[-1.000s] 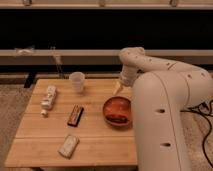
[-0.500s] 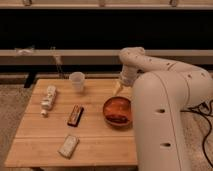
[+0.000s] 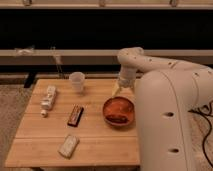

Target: Wipe the white sponge on the table

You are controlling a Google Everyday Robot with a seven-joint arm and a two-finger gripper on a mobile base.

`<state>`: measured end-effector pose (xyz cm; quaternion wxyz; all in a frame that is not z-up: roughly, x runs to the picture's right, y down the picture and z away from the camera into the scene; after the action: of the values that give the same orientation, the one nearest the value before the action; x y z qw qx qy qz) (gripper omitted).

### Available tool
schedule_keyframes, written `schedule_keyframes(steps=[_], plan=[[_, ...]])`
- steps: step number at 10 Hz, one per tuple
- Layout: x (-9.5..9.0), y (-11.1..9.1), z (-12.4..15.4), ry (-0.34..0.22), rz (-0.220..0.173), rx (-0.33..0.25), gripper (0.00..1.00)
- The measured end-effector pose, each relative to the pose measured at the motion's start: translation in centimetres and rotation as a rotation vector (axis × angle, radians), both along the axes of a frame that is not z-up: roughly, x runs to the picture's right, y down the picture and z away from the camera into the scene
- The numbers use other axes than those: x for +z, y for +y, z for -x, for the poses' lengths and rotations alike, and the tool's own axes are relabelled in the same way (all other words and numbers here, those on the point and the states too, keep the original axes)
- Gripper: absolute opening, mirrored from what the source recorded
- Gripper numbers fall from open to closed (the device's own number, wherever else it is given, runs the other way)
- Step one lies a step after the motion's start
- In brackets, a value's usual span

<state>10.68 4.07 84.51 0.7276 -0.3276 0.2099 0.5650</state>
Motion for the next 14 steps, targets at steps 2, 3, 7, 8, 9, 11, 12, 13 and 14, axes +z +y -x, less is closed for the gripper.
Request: schedule_keyframes(steps=[2, 3, 7, 8, 9, 11, 12, 13, 14], plan=[[-3.1, 2.6, 2.5, -0.03, -0.018, -0.036, 0.8], [-4.4, 3.7, 3.5, -0.039, -0.026, -0.051, 0.8], [-10.1, 9.7, 9.6, -0.089, -0.047, -0.126, 0.8], [-11.5, 11.3, 11.6, -0.106, -0.056, -0.159, 0.8], [-12.7, 12.9, 13.6, -0.123, -0.063, -0.195, 0.8], [-14.2, 15.5, 17.3, -0.158, -0.071, -0.261, 0.8], [-15.1, 17.2, 20.6, -0.193, -0.079, -0.313, 0.8], [-15.3, 17.8, 21.8, -0.207, -0.081, -0.334, 0.8], [-15.3, 18.7, 24.5, -0.238, -0.092, -0.378, 0.8]])
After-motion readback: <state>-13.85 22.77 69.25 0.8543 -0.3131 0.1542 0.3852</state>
